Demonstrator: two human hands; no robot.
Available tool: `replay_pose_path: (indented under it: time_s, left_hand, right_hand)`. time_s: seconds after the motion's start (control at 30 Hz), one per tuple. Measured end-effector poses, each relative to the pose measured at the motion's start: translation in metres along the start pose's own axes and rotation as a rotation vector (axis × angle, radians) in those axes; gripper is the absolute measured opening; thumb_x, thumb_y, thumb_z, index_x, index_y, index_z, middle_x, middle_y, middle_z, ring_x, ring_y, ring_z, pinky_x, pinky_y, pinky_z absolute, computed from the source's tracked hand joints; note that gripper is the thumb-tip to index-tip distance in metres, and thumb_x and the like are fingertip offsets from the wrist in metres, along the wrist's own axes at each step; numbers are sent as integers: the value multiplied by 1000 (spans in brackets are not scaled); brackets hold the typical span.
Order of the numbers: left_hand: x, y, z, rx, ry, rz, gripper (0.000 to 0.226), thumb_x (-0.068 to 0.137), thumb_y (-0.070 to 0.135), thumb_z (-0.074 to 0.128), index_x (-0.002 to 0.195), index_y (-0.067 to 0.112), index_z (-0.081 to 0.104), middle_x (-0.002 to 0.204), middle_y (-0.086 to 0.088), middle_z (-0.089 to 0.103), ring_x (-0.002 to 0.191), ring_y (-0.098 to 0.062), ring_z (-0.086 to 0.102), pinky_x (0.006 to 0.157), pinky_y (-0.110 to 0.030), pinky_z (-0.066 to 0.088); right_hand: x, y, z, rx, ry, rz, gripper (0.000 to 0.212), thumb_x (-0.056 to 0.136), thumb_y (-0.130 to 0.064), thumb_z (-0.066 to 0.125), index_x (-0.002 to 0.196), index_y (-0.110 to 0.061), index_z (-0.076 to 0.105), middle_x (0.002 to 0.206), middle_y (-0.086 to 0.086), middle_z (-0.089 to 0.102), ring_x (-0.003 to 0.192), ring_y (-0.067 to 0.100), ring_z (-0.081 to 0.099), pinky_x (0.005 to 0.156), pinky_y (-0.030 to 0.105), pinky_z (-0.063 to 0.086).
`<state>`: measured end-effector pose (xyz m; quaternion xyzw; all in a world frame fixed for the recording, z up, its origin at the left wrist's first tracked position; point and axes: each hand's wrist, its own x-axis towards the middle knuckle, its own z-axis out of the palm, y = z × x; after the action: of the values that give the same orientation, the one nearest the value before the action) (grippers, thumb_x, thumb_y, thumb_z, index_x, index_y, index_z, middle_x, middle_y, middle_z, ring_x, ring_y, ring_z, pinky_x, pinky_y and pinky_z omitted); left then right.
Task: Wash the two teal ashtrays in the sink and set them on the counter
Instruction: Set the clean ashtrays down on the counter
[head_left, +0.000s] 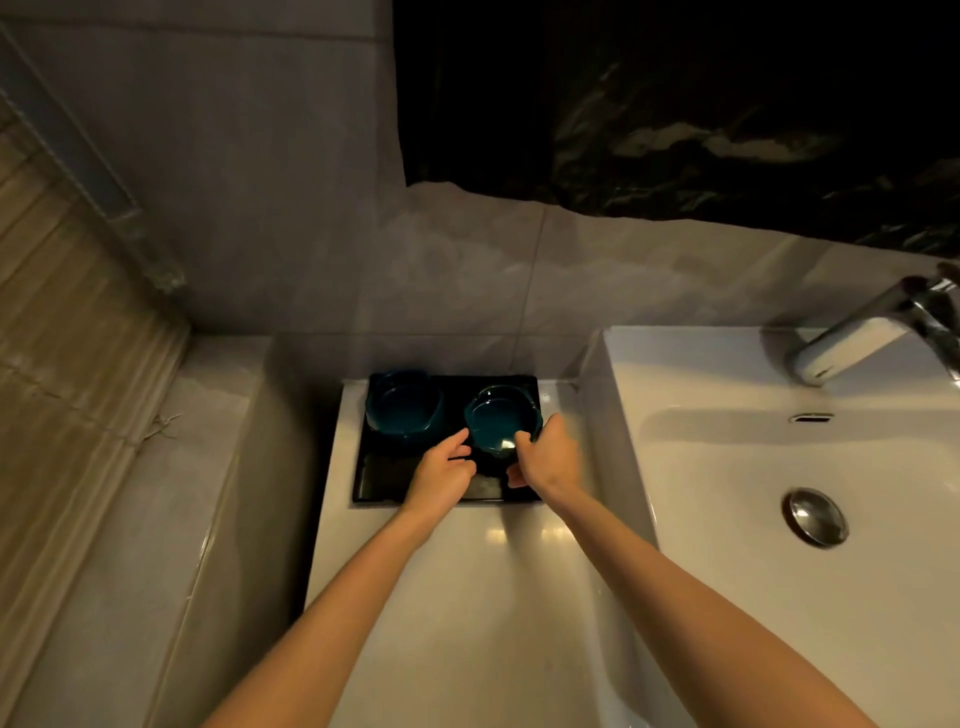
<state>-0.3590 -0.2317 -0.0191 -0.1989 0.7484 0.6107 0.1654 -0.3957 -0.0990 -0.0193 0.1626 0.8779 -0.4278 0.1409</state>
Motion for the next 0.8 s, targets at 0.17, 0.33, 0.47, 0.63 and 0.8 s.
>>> replay_pose_path:
  time_s: [0.17,0.33,0.47,0.63,0.8]
  left_hand:
    - [14,-3,3,-43,-17,-23,56,92,0,48,144,17,35,140,-4,47,125,-16,46,107,-36,39]
    - [20,-5,5,-69,-17,-19,58,92,0,48,145,18,33,140,-3,46,127,-17,44,108,-40,37]
    - [19,-5,3,-58,-33,-9,57,92,2,49,144,20,34,137,0,48,122,-16,48,106,-38,40]
    - [10,-10,-23,290,292,311,40,90,18,60,129,23,54,118,5,57,87,-8,60,73,-25,52]
    - [15,-27,-62,690,456,386,43,86,29,66,128,26,58,124,3,52,106,-20,50,77,-25,42]
  right_hand:
    - [21,-1,7,-9,-1,-2,15,97,-18,43,103,-4,42,68,7,65,52,20,65,56,33,51]
    - [34,-1,10,24,1,-26,14,97,-19,44,103,-7,43,75,12,67,55,26,68,60,42,59]
    - [36,3,10,77,-23,-22,20,99,-24,45,106,-5,41,79,17,68,59,30,69,59,48,58]
    - [27,8,-1,40,-13,-103,39,96,-44,48,113,-13,34,81,15,64,64,29,65,53,45,58]
    - [21,22,-1,-467,-95,-470,31,95,-41,51,124,-30,46,79,0,70,77,21,64,63,34,51]
